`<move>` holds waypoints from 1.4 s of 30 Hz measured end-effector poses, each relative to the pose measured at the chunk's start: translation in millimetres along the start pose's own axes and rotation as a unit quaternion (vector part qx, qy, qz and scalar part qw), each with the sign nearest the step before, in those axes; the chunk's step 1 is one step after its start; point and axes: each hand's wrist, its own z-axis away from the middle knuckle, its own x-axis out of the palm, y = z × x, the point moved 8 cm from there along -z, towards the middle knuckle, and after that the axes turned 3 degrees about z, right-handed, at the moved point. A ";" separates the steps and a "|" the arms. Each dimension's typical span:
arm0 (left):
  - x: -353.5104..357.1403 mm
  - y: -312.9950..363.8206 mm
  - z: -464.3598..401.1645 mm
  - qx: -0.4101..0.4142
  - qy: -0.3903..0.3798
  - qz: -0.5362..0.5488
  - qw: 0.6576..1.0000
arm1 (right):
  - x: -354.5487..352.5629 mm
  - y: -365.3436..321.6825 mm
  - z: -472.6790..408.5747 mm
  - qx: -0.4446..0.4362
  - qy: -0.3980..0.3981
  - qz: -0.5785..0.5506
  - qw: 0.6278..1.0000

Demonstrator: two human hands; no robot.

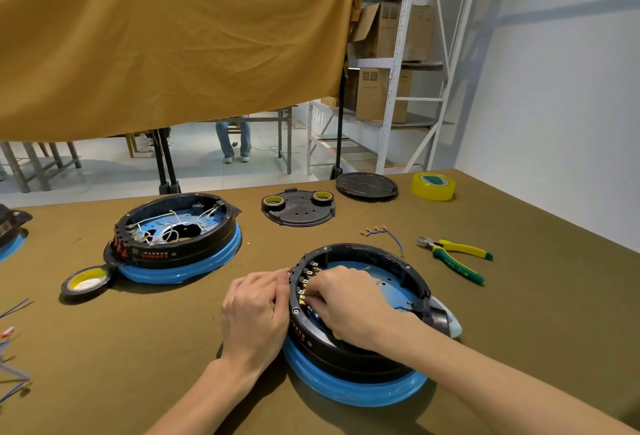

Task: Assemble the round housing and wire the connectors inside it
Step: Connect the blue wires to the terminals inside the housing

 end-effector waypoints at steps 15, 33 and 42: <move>4.6 -4.2 0.2 -0.040 -0.033 0.000 0.999 | -36.7 51.9 10.7 0.050 0.015 -0.209 0.977; 5.4 -5.7 1.1 -0.044 -0.043 -0.003 0.998 | -12.8 11.9 -9.8 -0.002 -0.051 -0.109 0.993; 1.9 -4.0 2.3 -0.022 -0.015 0.023 0.999 | -10.5 4.3 -5.1 -0.028 -0.010 -0.086 0.996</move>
